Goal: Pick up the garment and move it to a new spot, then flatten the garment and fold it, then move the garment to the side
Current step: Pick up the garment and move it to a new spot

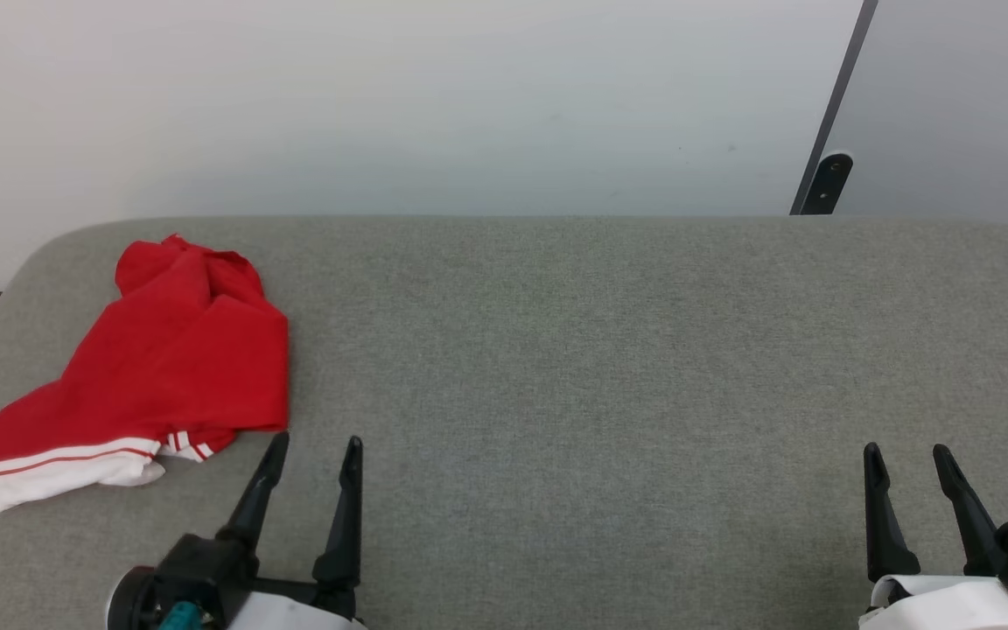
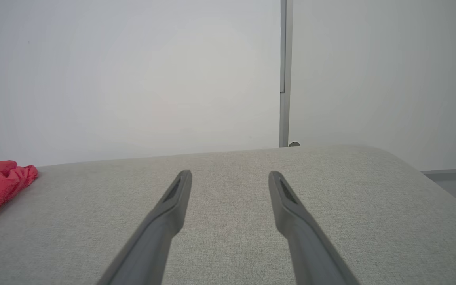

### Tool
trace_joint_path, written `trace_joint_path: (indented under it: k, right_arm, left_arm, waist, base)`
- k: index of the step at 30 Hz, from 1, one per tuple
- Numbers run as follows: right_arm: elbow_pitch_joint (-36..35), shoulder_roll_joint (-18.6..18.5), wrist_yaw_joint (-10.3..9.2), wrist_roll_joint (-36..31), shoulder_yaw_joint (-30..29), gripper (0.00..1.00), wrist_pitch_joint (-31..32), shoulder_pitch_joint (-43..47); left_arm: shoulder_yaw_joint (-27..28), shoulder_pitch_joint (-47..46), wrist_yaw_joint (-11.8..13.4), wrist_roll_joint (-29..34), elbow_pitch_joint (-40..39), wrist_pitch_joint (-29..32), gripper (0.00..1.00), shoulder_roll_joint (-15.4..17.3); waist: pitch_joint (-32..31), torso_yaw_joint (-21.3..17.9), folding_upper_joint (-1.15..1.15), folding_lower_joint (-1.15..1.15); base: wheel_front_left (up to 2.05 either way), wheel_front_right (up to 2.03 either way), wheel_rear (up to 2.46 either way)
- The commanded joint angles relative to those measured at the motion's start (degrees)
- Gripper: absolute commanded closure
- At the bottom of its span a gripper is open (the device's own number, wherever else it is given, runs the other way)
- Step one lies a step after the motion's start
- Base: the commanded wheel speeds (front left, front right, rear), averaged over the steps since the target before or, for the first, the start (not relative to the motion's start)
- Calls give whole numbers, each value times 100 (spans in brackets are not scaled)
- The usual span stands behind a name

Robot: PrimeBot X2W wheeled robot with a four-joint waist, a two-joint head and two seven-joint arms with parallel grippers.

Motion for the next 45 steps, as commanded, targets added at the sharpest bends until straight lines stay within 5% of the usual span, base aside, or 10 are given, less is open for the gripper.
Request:
trace_joint_path:
  k: [1,19,31,45]
  right_arm:
    - [-61,-19,4,-118,20,0,-47,35]
    - [-202,-19,4,-1139,81,0,-256,207]
    - [-144,-17,3,-1668,580,0,-374,297]
    - [49,-16,2,-1380,1116,0,-369,163]
  left_arm:
    - [-27,23,31,137,-57,-32,0,27]
    - [-49,119,-96,828,-128,-240,0,-59]
    - [317,212,-39,1256,-9,-360,0,-45]
    - [769,349,-18,1191,178,-352,0,-27]
  waist:
    - [-2,-1,0,0]
    - [-83,243,0,0]
    - [-290,1413,0,0]
    - [-502,2674,0,0]
  base:
    - [0,0,0]
    - [0,0,0]
    - [0,0,0]
    - [0,0,0]
